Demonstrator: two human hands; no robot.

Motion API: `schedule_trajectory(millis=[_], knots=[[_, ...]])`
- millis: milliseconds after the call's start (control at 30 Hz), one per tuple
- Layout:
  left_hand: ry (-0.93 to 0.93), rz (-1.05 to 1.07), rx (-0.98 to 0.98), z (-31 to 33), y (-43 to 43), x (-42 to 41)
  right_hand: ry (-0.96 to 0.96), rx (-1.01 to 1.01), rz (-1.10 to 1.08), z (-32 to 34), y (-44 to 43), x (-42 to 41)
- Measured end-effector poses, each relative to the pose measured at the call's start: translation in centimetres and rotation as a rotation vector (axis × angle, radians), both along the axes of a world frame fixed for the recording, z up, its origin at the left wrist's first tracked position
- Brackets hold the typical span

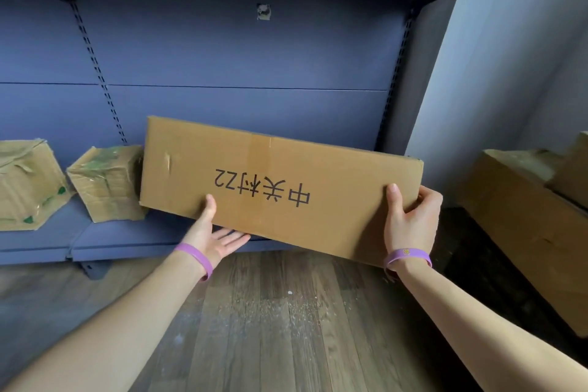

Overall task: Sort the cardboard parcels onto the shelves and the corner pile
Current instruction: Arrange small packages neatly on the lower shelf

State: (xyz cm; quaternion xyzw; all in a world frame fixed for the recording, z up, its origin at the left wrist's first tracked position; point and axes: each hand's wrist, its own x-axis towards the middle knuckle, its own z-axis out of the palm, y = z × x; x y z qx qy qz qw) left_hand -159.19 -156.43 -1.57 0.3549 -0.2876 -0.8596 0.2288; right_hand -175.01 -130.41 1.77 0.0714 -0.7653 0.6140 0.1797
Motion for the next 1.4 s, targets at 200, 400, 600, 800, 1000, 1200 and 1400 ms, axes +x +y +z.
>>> schedule_trajectory(millis=[200, 400, 600, 800, 1000, 1200, 1400], knots=[[-0.064, 0.128, 0.029, 0.7, -1.0, 1.0, -0.031, 0.028, -0.017, -1.8, 1.1, -0.8], [-0.197, 0.361, -0.226, 1.0, -3.6, 2.5, -0.055, 0.008, -0.032, -2.5, 1.1, -1.3], [-0.340, 0.343, -0.535, 1.4, -5.3, 3.1, -0.088, 0.029, -0.037, -3.2, 1.4, -1.7], [-0.416, 0.346, -0.596, 2.3, -5.1, 2.5, -0.130, -0.010, 0.067, -3.6, 3.0, -2.1], [-0.478, 0.312, -0.473, 1.8, -5.8, 3.6, -0.277, -0.108, 0.101, -4.1, 4.2, -2.3], [-0.647, 0.172, -0.563, 1.0, -6.8, 4.7, -0.391, -0.075, 0.123, -3.8, 5.7, -3.8], [-0.743, -0.110, -0.579, 1.9, -7.2, 5.8, -0.515, 0.073, 0.231, -2.7, 7.1, -4.3]])
